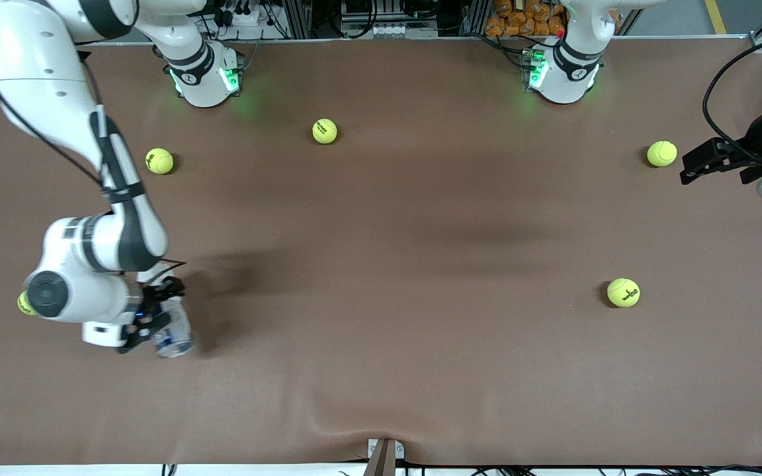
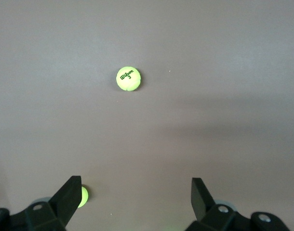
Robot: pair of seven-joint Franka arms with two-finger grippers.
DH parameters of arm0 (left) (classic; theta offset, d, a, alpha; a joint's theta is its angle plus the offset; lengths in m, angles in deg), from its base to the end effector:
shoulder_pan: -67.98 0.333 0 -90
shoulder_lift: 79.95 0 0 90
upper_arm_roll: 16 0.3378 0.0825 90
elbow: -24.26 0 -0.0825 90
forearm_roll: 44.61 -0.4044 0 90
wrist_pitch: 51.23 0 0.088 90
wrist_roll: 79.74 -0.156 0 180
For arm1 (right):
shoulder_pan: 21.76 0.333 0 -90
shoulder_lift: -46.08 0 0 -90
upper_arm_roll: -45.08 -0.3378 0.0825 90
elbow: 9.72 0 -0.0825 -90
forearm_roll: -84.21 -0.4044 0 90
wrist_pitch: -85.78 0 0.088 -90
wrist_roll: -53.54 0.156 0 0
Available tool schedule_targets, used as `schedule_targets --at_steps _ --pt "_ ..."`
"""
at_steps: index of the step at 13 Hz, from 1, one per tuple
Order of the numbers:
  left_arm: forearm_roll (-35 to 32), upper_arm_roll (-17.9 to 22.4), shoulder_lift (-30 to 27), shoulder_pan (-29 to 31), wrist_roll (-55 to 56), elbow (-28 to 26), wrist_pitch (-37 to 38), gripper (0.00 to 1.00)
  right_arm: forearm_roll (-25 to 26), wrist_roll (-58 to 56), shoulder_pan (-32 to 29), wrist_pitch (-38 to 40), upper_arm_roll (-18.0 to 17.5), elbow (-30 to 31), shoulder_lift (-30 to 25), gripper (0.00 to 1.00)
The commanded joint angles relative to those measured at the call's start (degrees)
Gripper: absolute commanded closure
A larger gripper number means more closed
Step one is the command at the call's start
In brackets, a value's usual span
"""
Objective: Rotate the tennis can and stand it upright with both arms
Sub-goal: 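Lift the can with the right gripper and carry it to table center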
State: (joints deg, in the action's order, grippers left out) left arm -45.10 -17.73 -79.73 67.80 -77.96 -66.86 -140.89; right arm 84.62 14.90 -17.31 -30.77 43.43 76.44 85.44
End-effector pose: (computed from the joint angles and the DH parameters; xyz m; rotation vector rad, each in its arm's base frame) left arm 0.5731 -0.0177 0.5850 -3.1319 0.0037 0.0455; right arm 0.7140 0.0732 0.2064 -2.8467 -1.1693 0.2259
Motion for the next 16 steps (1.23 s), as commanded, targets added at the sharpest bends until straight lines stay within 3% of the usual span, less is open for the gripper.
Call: schedule_targets --at_steps 1,6,9,13,16 --pt "0.13 -0.12 0.31 0.36 -0.99 0.94 1.07 0.00 0.20 -8.45 3.28 -0.86 -3.69 -0.02 -0.60 0.23" --pt "0.13 -0.12 0.31 0.36 -0.99 1.03 1.07 0.00 1.25 -12.08 15.91 -5.34 -5.20 -0.37 -0.42 0.22" --pt "0.13 -0.12 0.31 0.36 -0.99 1.03 1.07 0.00 7.30 -11.11 25.76 -7.98 -4.85 -0.37 0.10 0.22" --pt "0.13 0.06 0.31 0.36 -0.99 0.94 1.07 0.00 12.40 -11.02 29.13 -9.83 -4.76 -0.37 3.26 0.22" --pt "0.13 -0.03 0.40 0.36 -0.99 0.94 1.07 0.00 13.38 -8.92 30.71 -10.18 -4.67 -1.42 5.46 0.22"
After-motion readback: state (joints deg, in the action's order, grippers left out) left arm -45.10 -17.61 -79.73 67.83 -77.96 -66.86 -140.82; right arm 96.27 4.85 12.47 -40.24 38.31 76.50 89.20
